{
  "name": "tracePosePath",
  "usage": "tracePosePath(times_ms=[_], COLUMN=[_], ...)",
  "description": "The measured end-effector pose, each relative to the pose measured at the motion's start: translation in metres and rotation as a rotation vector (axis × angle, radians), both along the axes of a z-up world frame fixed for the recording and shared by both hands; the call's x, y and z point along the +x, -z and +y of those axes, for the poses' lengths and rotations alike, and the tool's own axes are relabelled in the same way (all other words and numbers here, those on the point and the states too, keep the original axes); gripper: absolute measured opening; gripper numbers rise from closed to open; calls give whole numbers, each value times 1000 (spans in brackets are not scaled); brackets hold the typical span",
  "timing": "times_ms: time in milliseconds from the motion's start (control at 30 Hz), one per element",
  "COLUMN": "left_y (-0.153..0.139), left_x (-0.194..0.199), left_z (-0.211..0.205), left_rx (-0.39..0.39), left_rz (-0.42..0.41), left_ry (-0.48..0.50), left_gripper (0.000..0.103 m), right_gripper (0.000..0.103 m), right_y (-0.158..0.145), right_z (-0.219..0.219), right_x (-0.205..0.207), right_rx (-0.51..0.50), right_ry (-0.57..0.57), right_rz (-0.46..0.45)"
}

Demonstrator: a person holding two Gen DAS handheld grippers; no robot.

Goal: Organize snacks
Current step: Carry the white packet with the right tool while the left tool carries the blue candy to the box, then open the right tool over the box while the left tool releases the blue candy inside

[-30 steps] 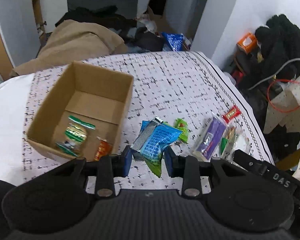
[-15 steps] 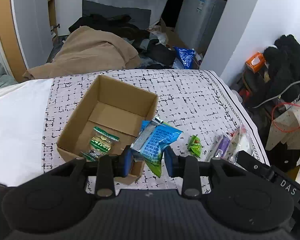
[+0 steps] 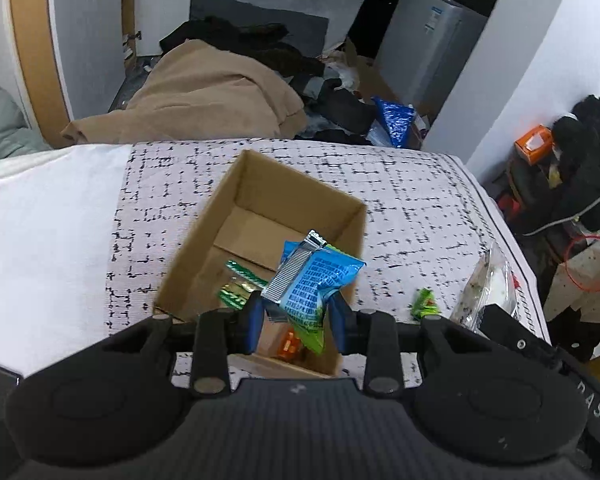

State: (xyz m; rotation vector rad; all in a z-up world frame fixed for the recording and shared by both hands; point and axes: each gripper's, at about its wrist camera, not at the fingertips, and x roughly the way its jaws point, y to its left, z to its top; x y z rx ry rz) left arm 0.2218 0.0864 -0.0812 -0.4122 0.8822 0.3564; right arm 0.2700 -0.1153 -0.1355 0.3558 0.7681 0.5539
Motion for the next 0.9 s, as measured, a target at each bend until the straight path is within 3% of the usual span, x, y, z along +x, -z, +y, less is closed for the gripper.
tracePosePath(times_ms=[733,900], left_y=[31,24], left_x=[32,36], left_z=[66,76], left_rx=[-48,-60], left_rz=[81,100], left_ry=[10,30], left_gripper=[34,44], right_gripper=[45,46], right_y=[18,19], right_z=[85,102], right_x=[26,25], right_rx=[-65,-64], right_ry=[-88,-121], right_rz=[52,46])
